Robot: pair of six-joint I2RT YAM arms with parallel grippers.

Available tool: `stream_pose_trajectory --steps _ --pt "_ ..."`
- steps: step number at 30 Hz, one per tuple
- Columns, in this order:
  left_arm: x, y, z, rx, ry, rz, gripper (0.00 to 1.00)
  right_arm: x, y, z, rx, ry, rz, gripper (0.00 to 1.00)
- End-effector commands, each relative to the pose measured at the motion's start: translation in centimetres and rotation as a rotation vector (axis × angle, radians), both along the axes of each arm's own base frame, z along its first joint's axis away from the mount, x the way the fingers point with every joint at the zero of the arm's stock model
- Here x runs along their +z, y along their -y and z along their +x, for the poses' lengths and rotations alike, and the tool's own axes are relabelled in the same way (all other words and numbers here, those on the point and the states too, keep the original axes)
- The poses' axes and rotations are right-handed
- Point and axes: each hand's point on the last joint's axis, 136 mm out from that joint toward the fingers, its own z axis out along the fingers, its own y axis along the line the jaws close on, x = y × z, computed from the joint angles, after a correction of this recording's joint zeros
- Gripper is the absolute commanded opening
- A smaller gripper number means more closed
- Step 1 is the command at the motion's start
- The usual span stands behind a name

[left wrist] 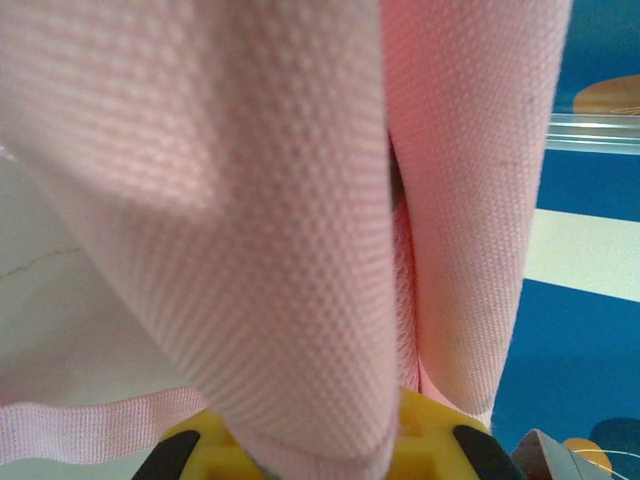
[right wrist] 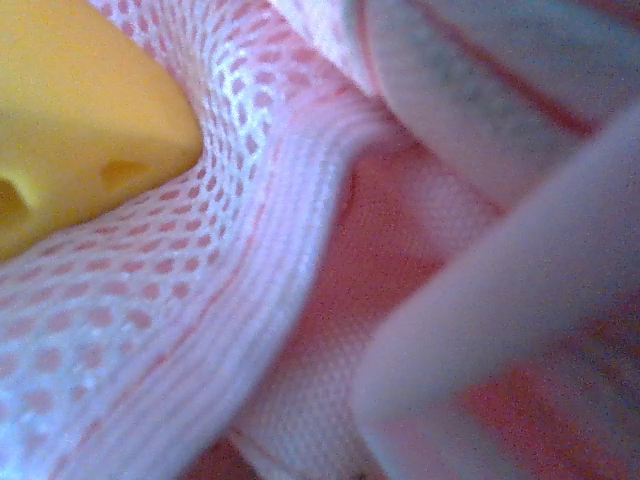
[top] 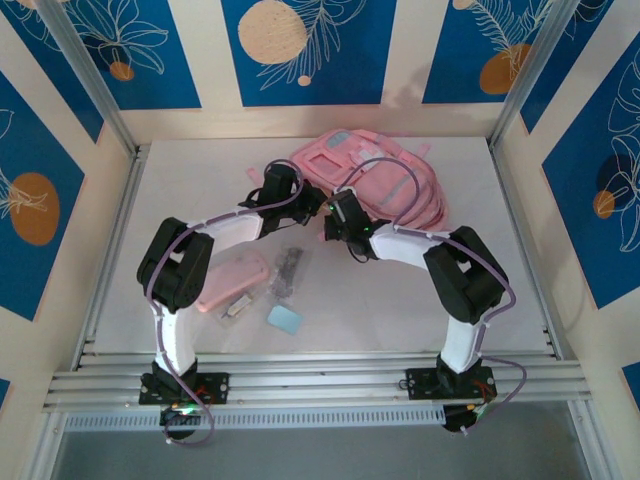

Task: Pack the student bag
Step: Zip the student bag at the top-center of the table.

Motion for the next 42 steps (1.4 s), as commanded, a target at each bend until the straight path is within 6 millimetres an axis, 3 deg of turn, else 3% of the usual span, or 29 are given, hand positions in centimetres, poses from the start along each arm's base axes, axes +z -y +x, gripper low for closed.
stream_pose_trajectory --steps 1,10,14,18,21,28,36,39,42 --pt "3.2 2.1 -1.1 -0.111 0.044 -0.089 0.00 3.1 -0.3 -0.7 0.032 0.013 0.129 0.00" --pt "3.7 0.8 1.2 -0.084 0.089 -0.064 0.00 -1.6 2.5 -6.3 0.046 -0.286 0.119 0.00" --pt "3.3 0.0 1.8 -0.066 0.106 -0.024 0.00 -2.9 4.6 -8.7 -0.023 -0.487 0.105 0.00" --pt "1.8 -1.1 2.5 -0.044 0.103 0.027 0.00 -2.8 6.2 -11.9 -0.075 -0.713 0.096 0.00" --pt "0.9 -1.9 3.0 -0.032 0.098 0.048 0.00 -2.1 7.7 -13.4 -0.094 -0.755 0.030 0.00" --pt "0.1 -3.8 4.2 -0.012 0.099 0.087 0.00 -1.3 13.3 -14.2 -0.150 -0.774 -0.042 0.00" --pt "-0.4 -5.7 5.7 -0.014 0.115 0.145 0.00 1.0 19.7 -12.7 -0.184 -0.724 -0.150 0.00" --pt "-0.9 -6.3 6.8 -0.028 0.123 0.192 0.00 2.2 18.7 -11.4 -0.123 -0.689 -0.098 0.00" --pt "-1.1 -6.0 8.7 -0.074 0.140 0.225 0.00 3.5 13.8 -10.7 0.061 -0.668 0.074 0.00"
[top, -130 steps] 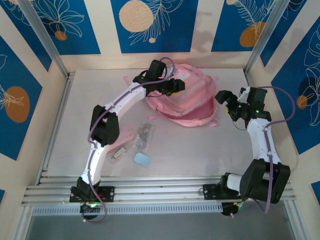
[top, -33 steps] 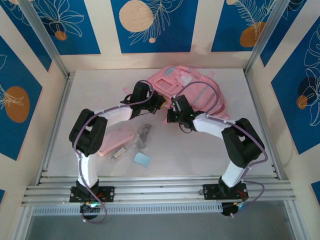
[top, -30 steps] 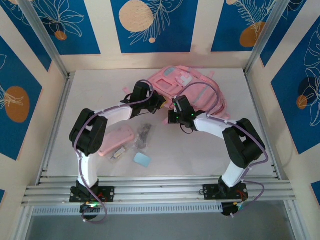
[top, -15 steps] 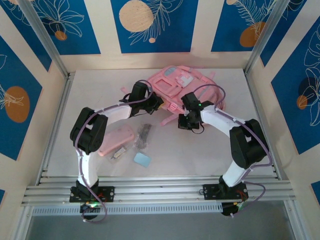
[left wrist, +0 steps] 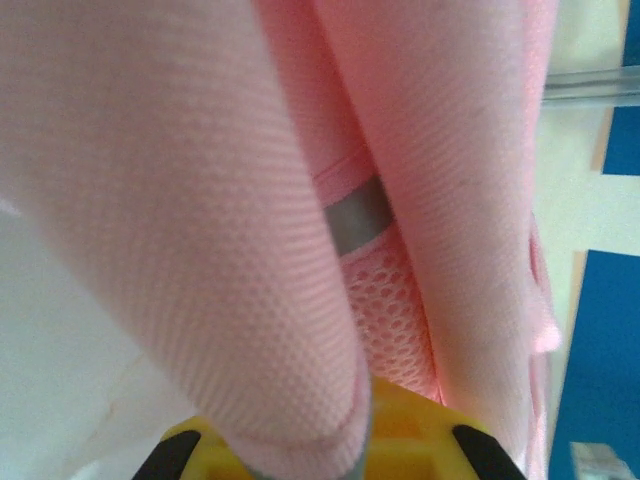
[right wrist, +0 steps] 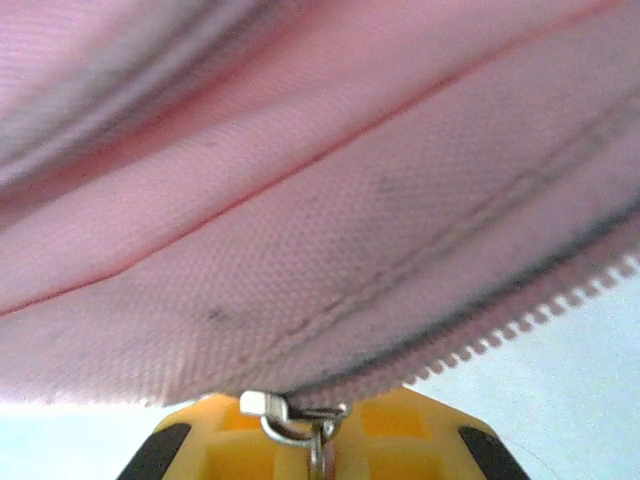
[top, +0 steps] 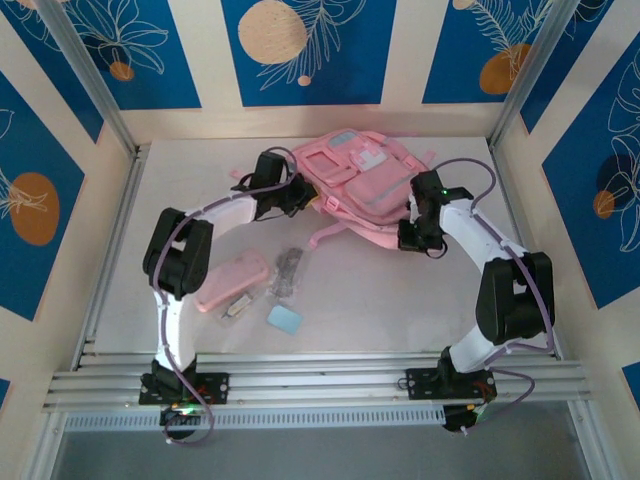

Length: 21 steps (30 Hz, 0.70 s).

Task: Pack the student bag
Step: Zip the student bag at the top-center of the table.

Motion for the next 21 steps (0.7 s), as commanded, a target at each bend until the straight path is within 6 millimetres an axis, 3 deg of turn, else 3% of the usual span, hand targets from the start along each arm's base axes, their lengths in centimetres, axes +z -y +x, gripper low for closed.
stream_pose_trajectory --steps 1,2,7,8,10,15,21 --pt "0.8 -2.4 5.1 0.022 0.101 0.064 0.00 1.9 -4.7 -0.9 0.162 -0.026 0.197 0.00" --pt "0.7 -2.0 5.7 0.001 0.084 0.054 0.08 2.3 -6.5 -1.0 0.211 -0.024 0.261 0.00" --pt "1.7 -2.6 6.0 -0.027 0.080 0.138 0.95 3.5 -13.2 -0.6 0.357 0.000 0.423 0.00" --pt "2.2 -3.0 5.6 -0.022 0.091 0.155 1.00 3.8 -14.3 -0.2 0.362 0.004 0.445 0.00" --pt "2.8 -3.8 4.6 -0.013 0.093 0.171 1.00 4.3 -16.3 0.6 0.381 0.015 0.498 0.00" --pt "3.4 -4.4 0.0 -0.007 0.038 0.095 1.00 5.6 -21.1 3.2 0.393 0.045 0.603 0.00" --pt "3.2 -2.8 -4.5 0.010 -0.001 -0.019 1.00 6.6 -24.8 5.1 0.355 0.039 0.661 0.00"
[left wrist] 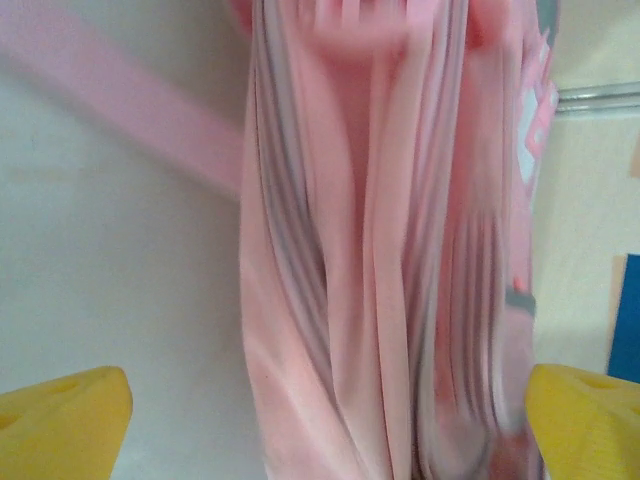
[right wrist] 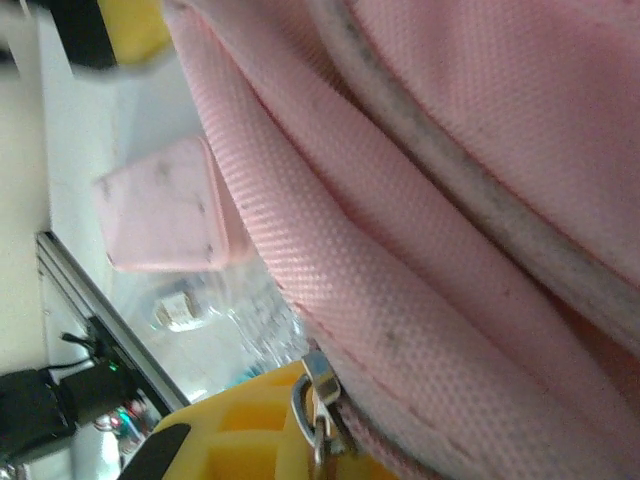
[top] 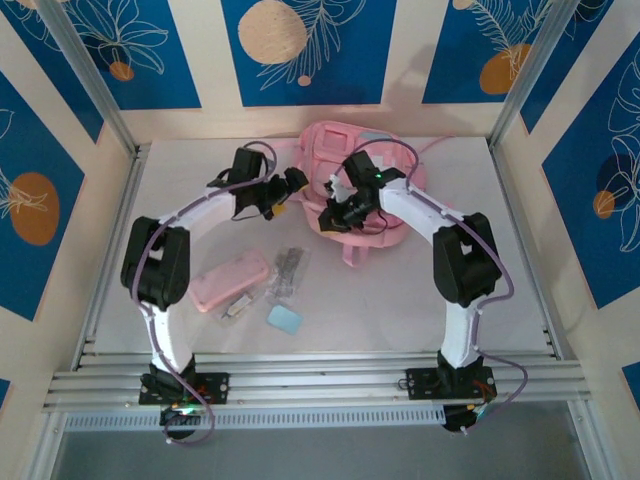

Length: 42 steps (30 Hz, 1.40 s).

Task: Pack the student bag
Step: Zip the student bag at the top-center of the table.

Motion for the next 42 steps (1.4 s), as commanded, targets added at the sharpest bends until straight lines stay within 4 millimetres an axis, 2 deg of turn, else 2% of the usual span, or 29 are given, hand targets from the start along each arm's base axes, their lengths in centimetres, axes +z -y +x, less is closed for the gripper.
stream_pose_trajectory --steps 1,4,7,9,10,11,12,13,17,20,23,27,31,34,36,38,39,41,42 --pt "1.4 2.4 -1.1 -0.006 0.018 -0.110 1.00 4.2 -3.4 0.7 0.009 0.026 0.152 0.00" --pt "1.3 4.0 -0.7 -0.011 0.032 -0.132 0.97 4.5 -4.6 -0.8 0.044 0.009 0.158 0.00" --pt "0.6 5.5 0.5 -0.013 0.048 -0.154 0.81 4.3 -5.0 -2.8 0.075 -0.012 0.130 0.00" --pt "0.0 6.1 1.5 -0.009 0.049 -0.157 0.58 3.7 -4.5 -4.2 0.085 -0.037 0.087 0.00" --pt "-0.1 6.2 1.9 -0.009 0.057 -0.156 0.44 3.4 -4.1 -4.8 0.088 -0.051 0.067 0.00" --pt "-0.4 6.2 2.1 -0.006 0.062 -0.148 0.25 2.9 -3.5 -5.5 0.090 -0.073 0.038 0.00" --pt "-0.4 6.1 2.4 -0.007 0.070 -0.140 0.10 2.4 -2.8 -6.3 0.093 -0.097 0.005 0.00" --pt "-0.3 6.1 2.5 -0.010 0.075 -0.131 0.00 1.8 -2.0 -7.0 0.095 -0.124 -0.030 0.00" --pt "0.2 5.0 2.7 -0.011 0.096 -0.085 0.00 -1.5 3.0 -9.9 0.095 -0.215 -0.233 0.00" --pt "0.3 4.0 2.7 -0.005 0.103 -0.071 0.00 -3.3 7.8 -10.7 0.045 -0.249 -0.388 0.00" --pt "0.3 3.0 2.5 -0.010 0.107 -0.047 0.00 -3.8 12.2 -10.6 0.000 -0.251 -0.514 0.00" --pt "0.3 1.9 2.3 -0.031 0.104 -0.024 0.00 -3.5 17.3 -9.1 -0.053 -0.221 -0.631 0.00" --pt "0.0 1.1 2.3 -0.061 0.092 -0.008 0.00 -3.4 23.2 -6.4 -0.112 -0.173 -0.823 0.00" --pt "0.0 0.4 2.7 -0.072 0.092 0.014 0.00 -3.3 26.3 -3.8 -0.143 -0.115 -0.902 0.00" --pt "0.2 0.0 3.3 -0.073 0.096 0.025 0.00 -3.4 27.5 -2.3 -0.134 -0.069 -0.944 0.00" --pt "0.5 -0.3 4.0 -0.077 0.103 0.040 0.00 -3.6 27.0 -1.2 -0.087 -0.034 -0.928 0.00" --pt "0.7 -0.2 4.3 -0.083 0.108 0.048 0.00 -3.6 26.0 -0.8 -0.073 -0.019 -0.892 0.00" --pt "1.0 -0.1 5.0 -0.089 0.107 0.064 0.00 -3.2 22.5 0.0 -0.055 0.021 -0.737 0.00" --pt "1.2 0.0 5.2 -0.089 0.103 0.065 0.07 -2.9 20.8 0.4 -0.061 0.038 -0.655 0.00"
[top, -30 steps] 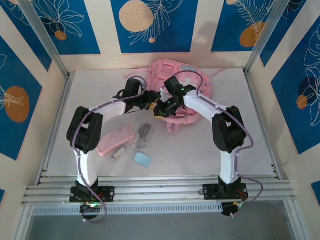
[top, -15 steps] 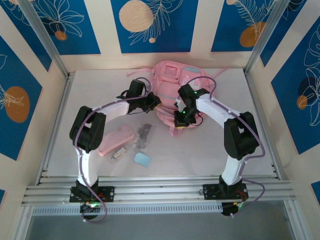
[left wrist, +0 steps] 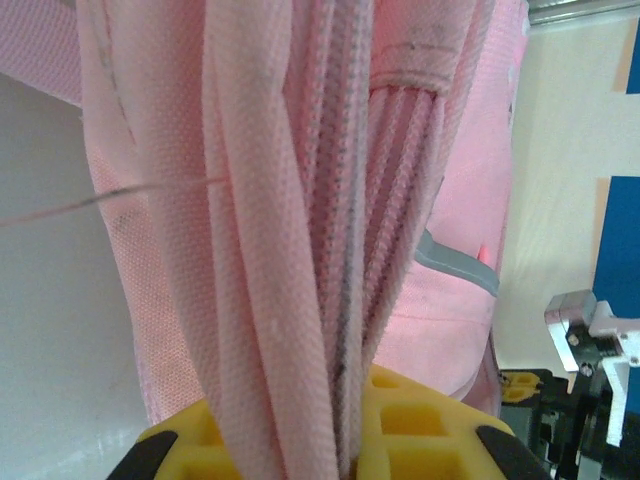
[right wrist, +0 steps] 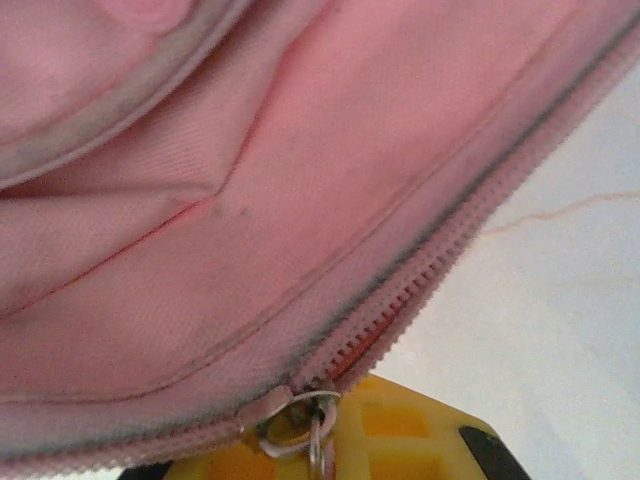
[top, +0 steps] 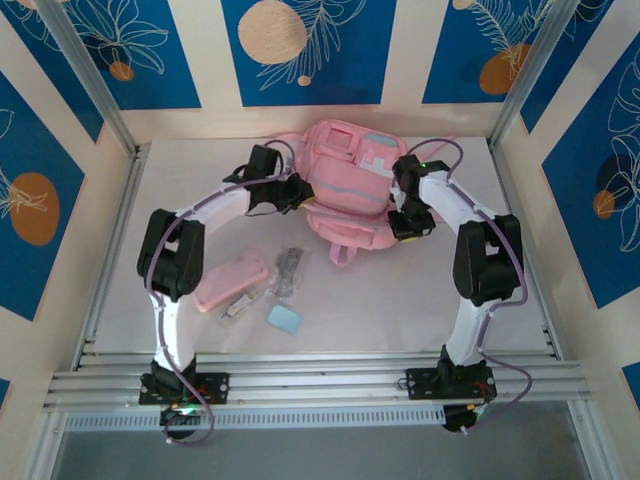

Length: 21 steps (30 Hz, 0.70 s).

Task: Pack the student bag
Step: Zip the student bag at the top-center of the table.

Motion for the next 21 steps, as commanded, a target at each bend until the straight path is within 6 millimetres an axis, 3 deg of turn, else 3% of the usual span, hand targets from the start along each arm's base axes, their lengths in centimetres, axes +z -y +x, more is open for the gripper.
stream_pose_trajectory --steps 1,2,3,6,8,15,21 --pt "1.5 -3.5 3.7 0.068 0.088 0.076 0.35 2.2 -3.5 1.5 0.023 0.074 0.173 0.00" --pt "1.5 -3.6 3.7 0.079 0.071 0.077 0.59 2.9 -5.3 1.9 -0.002 0.091 0.273 0.00" --pt "1.6 -3.6 3.6 0.085 0.061 0.076 0.69 3.6 -6.7 2.3 -0.028 0.103 0.354 0.00" --pt "2.2 -4.0 2.6 0.094 0.043 0.073 0.89 5.8 -10.6 3.8 -0.118 0.139 0.592 0.00" --pt "2.6 -4.6 1.6 0.109 0.041 0.090 0.98 6.9 -12.1 4.7 -0.156 0.160 0.687 0.00" --pt "1.9 -7.0 -3.3 0.226 -0.012 0.086 1.00 8.1 -16.7 6.0 -0.218 0.110 0.839 0.00" --pt "0.7 -3.5 -6.2 0.231 -0.107 -0.015 1.00 8.1 -19.9 4.3 -0.164 0.061 0.860 0.00"
